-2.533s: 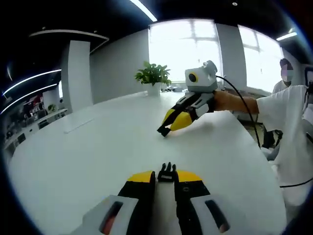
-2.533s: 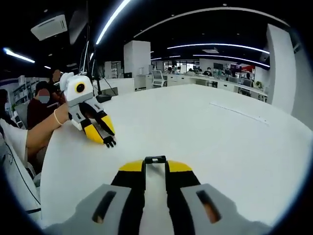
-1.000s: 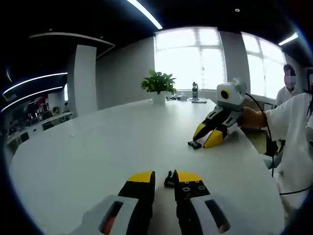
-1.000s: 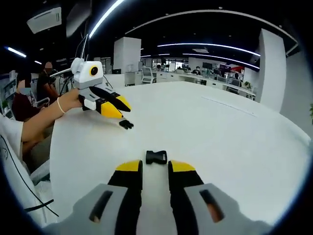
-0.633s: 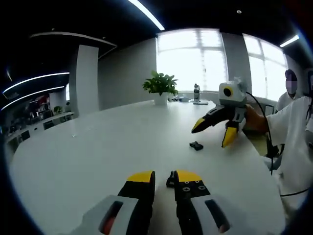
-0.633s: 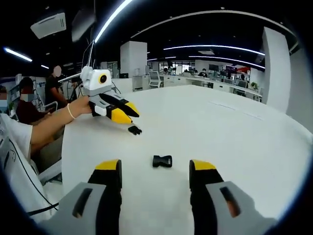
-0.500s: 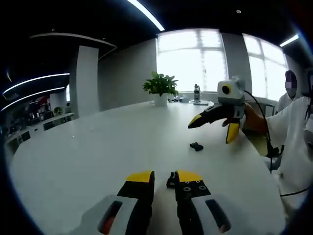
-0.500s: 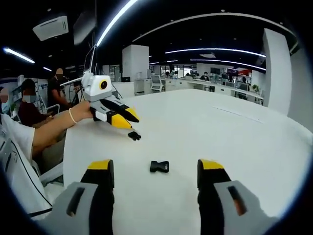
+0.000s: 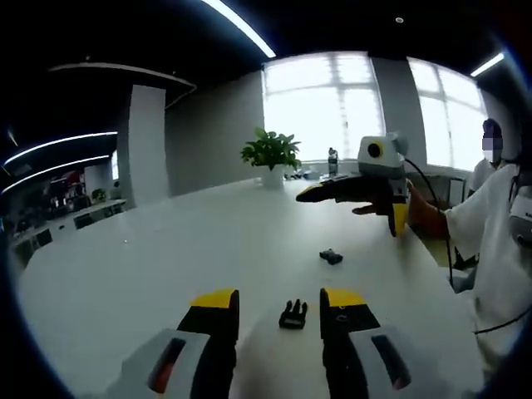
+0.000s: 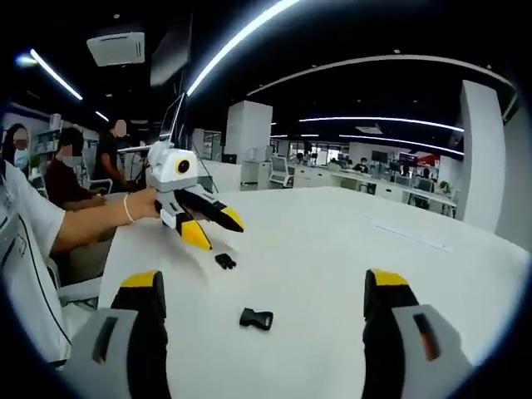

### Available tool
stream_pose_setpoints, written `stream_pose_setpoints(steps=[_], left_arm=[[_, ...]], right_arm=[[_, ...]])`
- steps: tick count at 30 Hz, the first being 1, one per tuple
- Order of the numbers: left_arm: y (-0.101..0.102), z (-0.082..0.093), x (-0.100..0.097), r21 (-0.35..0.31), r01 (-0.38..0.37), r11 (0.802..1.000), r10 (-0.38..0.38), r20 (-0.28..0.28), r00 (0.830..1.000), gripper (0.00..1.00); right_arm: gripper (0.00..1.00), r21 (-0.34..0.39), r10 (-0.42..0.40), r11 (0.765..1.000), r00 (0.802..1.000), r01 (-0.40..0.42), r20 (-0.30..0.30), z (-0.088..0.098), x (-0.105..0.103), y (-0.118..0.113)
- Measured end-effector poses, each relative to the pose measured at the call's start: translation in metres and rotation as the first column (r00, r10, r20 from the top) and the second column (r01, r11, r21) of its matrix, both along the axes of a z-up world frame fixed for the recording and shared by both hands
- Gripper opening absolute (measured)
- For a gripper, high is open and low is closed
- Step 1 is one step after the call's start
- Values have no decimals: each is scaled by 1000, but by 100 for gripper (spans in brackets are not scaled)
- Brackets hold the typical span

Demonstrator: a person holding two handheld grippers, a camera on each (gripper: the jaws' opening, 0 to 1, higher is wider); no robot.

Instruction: Snap the two parts of the plastic buckle together until the buckle closes and remains connected.

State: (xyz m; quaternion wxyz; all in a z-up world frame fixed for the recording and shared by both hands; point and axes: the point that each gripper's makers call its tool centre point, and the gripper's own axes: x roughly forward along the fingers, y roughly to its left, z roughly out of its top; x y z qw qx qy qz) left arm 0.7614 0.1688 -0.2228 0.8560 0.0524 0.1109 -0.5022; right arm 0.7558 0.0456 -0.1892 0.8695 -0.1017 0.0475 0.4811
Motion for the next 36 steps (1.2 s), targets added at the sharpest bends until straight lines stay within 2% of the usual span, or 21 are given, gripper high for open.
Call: stream_pose_setpoints(steps=[3, 4, 9, 12, 14, 17, 19, 22, 23, 25, 31, 34, 36], left_arm=[[1, 9, -1, -57, -5, 998, 4, -15, 1000, 51], [2, 13, 1, -102, -33, 994, 30, -31, 999, 55], [7, 10, 1, -76, -48, 996, 47, -24, 999, 62], [7, 10, 0, -73, -61, 995, 59, -29, 998, 72], [8, 10, 1, -68, -81, 994, 79, -28, 996, 79], [8, 11, 2, -53, -103, 993, 103, -11, 995, 80], [6, 13, 1, -51, -100, 994, 100, -7, 995, 85], [1, 16, 1, -62, -104, 993, 104, -7, 995, 97], [-1, 17, 1, -61, -105, 993, 105, 0, 994, 98], [-3, 16, 0, -50, -94, 994, 95, 15, 995, 99], [-10, 3, -7, -4, -46, 999, 46, -22, 999, 99], [-9, -2, -6, 23, -52, 998, 53, -25, 998, 99], [-8, -5, -5, 41, -58, 997, 59, -24, 998, 99]], right_arm=[[100, 26, 18, 999, 1000, -18, 17, 10, 5, 2], [100, 31, 24, 999, 1000, -25, 19, 13, 7, 2], [100, 22, 132, 991, 991, -133, 38, 21, 7, 13], [100, 6, 240, 971, 970, -240, 42, 18, 1, 22], [100, 1, 266, 964, 964, -266, 29, 14, 2, 24], [100, -12, 303, 953, 953, -303, 26, 9, 3, 29], [100, -19, 331, 943, 943, -331, 13, 5, 4, 33], [100, -67, 392, 918, 920, -392, -10, -2, 2, 40], [100, -97, 424, 901, 906, -422, -4, -4, 0, 43], [100, -116, 450, 888, 893, -445, 17, -3, -1, 47], [100, -63, 533, 845, 846, -531, 14, 3, -3, 44], [100, -114, 581, 811, 814, -574, 31, -9, -8, 37], [100, -136, 588, 803, 809, -580, 18, -16, -8, 33]])
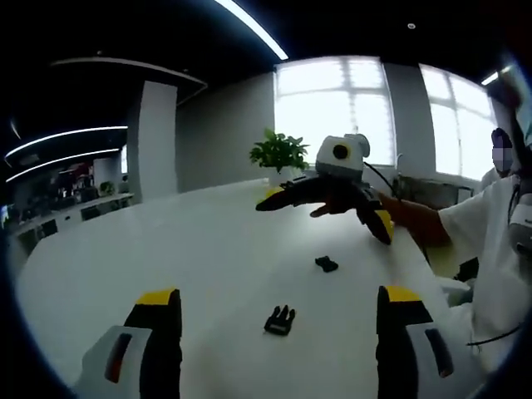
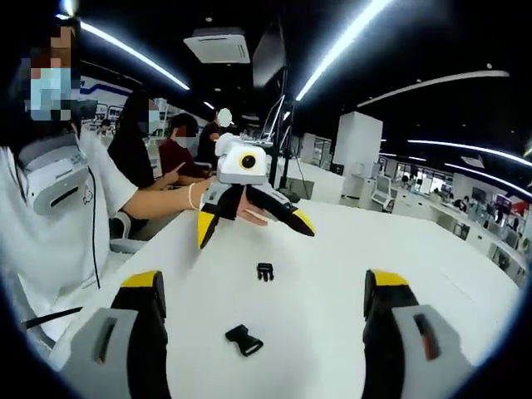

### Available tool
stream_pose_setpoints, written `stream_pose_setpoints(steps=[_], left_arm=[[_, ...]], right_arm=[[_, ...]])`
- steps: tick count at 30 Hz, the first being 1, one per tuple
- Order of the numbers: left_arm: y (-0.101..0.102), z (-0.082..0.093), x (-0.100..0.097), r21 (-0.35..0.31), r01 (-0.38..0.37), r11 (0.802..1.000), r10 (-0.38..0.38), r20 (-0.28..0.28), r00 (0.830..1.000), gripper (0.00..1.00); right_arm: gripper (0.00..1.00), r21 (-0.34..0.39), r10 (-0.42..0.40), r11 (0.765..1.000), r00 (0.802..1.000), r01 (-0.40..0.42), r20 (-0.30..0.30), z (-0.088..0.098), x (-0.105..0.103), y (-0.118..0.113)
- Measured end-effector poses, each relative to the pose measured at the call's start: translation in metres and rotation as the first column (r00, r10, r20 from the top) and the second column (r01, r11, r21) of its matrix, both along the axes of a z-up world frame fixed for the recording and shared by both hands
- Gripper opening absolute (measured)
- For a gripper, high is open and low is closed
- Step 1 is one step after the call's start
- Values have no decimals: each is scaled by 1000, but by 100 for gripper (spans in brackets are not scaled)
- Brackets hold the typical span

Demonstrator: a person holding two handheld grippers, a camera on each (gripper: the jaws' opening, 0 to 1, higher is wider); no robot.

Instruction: Snap the two parts of the plastic buckle together until the buckle closes and remains connected.

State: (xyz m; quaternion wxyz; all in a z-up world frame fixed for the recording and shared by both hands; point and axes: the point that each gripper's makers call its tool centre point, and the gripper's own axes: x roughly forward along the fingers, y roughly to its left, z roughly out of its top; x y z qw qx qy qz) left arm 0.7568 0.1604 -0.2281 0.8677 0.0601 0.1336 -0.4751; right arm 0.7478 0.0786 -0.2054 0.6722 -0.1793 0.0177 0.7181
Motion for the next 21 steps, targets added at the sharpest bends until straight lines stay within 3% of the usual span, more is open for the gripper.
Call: stream_pose_setpoints(steps=[5, 7, 9, 16, 21], left_arm=[[1, -11, 1, 40, 5, 999, -4, -34, 999, 99], [1, -13, 0, 56, 9, 998, -8, -30, 1000, 97], [1, -13, 0, 61, 11, 998, -10, -26, 1000, 94], [1, -20, 0, 74, 3, 997, 1, -55, 999, 88], [-1, -26, -2, 105, 11, 994, -5, -57, 998, 85]], right_arm=[[98, -50, 42, 998, 999, -43, -27, -17, -3, -13], [89, -56, 44, 997, 998, -46, -43, -21, 1, -18], [74, -43, 48, 998, 996, -51, -69, -21, 3, -19], [47, -65, 70, 995, 989, -79, -130, -29, -1, -21], [45, -105, 50, 992, 989, -66, -141, -37, 2, -24]])
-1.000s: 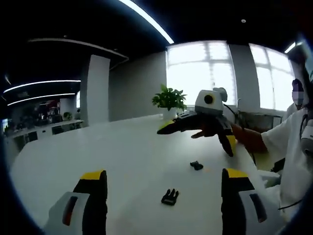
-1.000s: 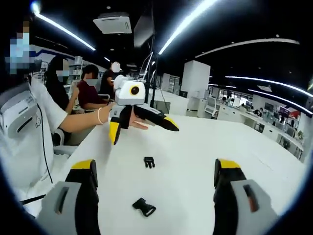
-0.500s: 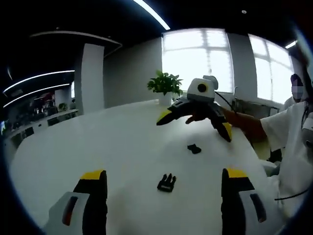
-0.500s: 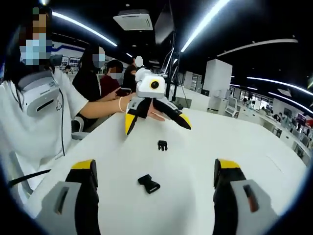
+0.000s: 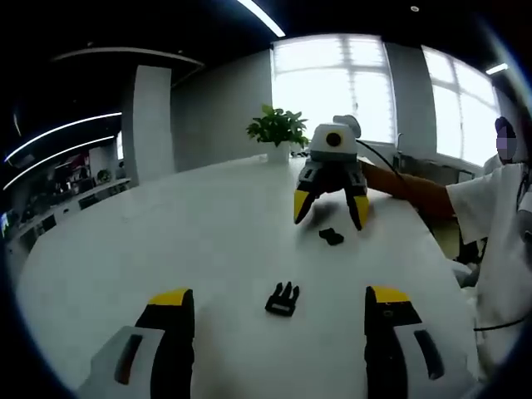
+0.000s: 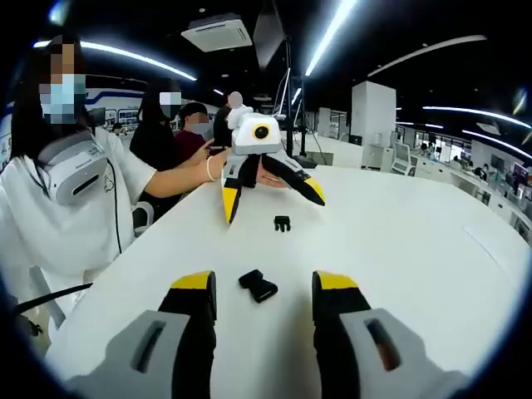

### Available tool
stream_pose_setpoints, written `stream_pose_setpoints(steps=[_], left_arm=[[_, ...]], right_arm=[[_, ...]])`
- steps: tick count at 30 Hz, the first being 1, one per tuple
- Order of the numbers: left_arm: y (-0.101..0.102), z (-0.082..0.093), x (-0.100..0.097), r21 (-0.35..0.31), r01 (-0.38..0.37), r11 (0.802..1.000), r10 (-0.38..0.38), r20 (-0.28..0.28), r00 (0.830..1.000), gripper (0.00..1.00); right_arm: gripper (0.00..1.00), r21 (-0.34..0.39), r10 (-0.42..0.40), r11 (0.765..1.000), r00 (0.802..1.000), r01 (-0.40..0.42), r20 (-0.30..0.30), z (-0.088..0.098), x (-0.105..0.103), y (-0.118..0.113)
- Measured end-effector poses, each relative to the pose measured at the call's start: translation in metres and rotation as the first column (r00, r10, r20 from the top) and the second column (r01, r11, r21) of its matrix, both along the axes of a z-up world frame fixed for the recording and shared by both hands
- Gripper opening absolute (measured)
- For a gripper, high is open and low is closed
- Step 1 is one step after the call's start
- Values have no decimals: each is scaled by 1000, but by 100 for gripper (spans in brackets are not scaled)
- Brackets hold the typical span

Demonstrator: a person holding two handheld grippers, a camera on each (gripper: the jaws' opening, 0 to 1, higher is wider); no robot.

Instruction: Snap the two parts of the plastic buckle together until the buckle closes and remains connected.

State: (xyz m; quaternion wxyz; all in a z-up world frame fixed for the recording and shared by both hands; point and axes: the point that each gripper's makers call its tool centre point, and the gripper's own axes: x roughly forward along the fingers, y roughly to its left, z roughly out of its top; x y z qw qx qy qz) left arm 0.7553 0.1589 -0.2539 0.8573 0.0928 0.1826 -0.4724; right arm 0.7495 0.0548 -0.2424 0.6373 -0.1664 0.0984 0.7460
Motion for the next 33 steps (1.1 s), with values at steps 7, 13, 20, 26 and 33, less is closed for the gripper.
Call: stream_pose_setpoints(steps=[7, 13, 20, 26, 33], left_arm=[[2, 1, 3, -18, -17, 1000, 17, -9, 1000, 77], [1, 0, 5, -19, -22, 1000, 22, 2, 1000, 70], [0, -2, 4, -9, -19, 1000, 19, 2, 1000, 68], [0, -4, 5, -1, -15, 1000, 15, -2, 1000, 66], [0, -4, 5, -1, -18, 1000, 18, 0, 1000, 65]], right_arm=[[37, -12, -18, 1000, 1000, 18, -11, -3, 2, 0], [35, -10, -26, 1000, 1000, 26, -12, -4, 3, 2], [32, -11, -25, 1000, 999, 24, -26, -6, 2, 2], [30, -21, -19, 1000, 999, 18, -28, -9, 0, 1], [28, -26, -18, 1000, 999, 17, -31, -10, 0, 2]])
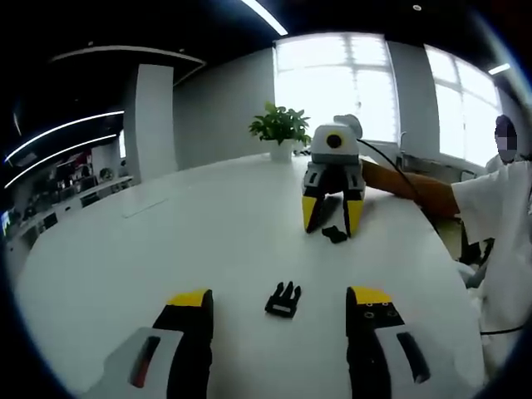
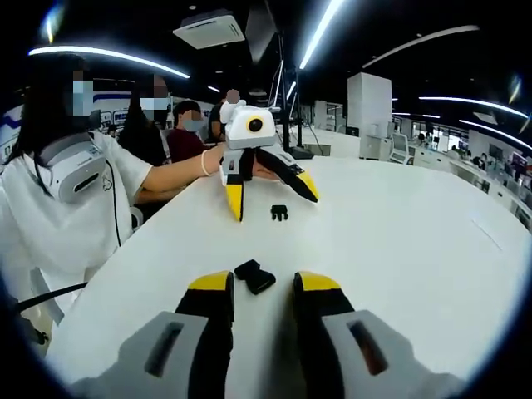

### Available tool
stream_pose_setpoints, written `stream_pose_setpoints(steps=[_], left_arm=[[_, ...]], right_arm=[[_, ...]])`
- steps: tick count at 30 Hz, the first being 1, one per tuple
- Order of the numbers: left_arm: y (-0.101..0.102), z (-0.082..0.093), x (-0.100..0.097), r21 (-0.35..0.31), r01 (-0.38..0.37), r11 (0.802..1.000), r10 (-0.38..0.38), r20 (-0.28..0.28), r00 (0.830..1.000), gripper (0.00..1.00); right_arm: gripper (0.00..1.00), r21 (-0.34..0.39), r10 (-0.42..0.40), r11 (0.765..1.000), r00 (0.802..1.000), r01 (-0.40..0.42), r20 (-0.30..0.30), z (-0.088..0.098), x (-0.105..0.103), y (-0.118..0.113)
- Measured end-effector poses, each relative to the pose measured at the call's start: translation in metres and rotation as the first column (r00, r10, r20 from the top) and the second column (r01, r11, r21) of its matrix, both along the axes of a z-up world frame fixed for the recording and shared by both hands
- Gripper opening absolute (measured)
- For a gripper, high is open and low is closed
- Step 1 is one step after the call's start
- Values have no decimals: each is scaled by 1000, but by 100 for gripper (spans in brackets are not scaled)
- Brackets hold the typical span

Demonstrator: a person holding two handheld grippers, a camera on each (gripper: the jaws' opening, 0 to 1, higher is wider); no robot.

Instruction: Snap the two parts of the plastic buckle together until the buckle closes and remains connected.

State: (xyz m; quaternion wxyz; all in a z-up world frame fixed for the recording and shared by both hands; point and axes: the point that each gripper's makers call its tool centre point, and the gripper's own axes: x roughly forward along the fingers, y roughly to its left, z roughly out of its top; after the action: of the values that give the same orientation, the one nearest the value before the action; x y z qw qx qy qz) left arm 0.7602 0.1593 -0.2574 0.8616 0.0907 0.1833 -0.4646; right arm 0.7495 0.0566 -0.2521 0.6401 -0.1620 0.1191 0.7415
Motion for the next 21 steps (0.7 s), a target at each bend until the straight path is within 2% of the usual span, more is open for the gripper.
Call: stream_pose_setpoints(steps=[6, 16, 21], left_arm=[[2, 2, 2, -20, -15, 1000, 15, 0, 1000, 62], [2, -1, 5, -8, -25, 1000, 25, 1, 1000, 58], [2, -1, 3, -13, -21, 1000, 21, 3, 1000, 51]], right_arm=[[25, -5, -2, 1000, 1000, 2, 15, 1, 0, -1], [19, -12, 14, 1000, 1000, -14, 19, 0, -6, -2], [17, -16, 12, 1000, 1000, -12, 20, 0, -7, -3]])
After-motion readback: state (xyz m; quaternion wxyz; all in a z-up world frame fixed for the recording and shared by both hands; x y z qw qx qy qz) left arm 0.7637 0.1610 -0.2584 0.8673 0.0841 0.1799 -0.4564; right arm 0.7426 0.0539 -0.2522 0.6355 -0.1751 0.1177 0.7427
